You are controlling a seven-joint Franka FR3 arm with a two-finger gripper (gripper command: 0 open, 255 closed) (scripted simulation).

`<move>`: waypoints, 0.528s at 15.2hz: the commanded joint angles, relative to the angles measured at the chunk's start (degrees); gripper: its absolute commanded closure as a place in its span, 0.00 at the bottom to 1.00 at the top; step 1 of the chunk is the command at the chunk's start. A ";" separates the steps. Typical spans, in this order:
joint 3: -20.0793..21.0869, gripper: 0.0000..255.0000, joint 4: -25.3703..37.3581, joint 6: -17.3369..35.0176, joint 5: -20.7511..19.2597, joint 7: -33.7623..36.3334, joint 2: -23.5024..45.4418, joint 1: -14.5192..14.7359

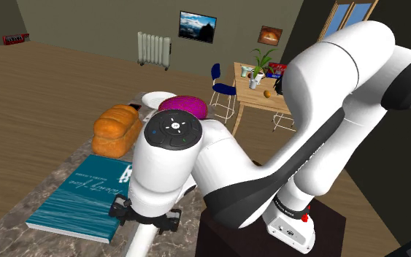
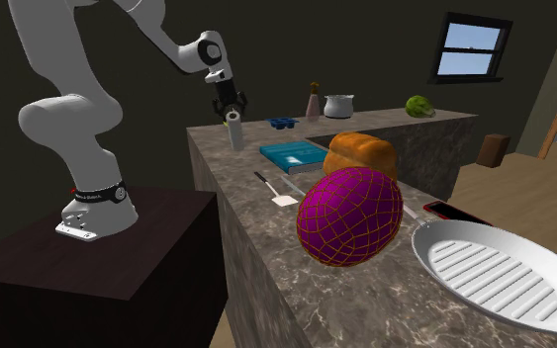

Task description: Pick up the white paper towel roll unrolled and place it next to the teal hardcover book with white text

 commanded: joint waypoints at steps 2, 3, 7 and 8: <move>0.02 0.00 0.12 -0.10 -0.08 0.05 0.10 0.01; -0.19 0.00 0.73 -1.55 2.81 -1.97 -2.21 0.13; -1.93 0.00 2.99 -6.19 8.91 -6.29 -7.50 1.42; -2.03 0.00 2.99 -6.19 8.87 -6.25 -7.47 1.54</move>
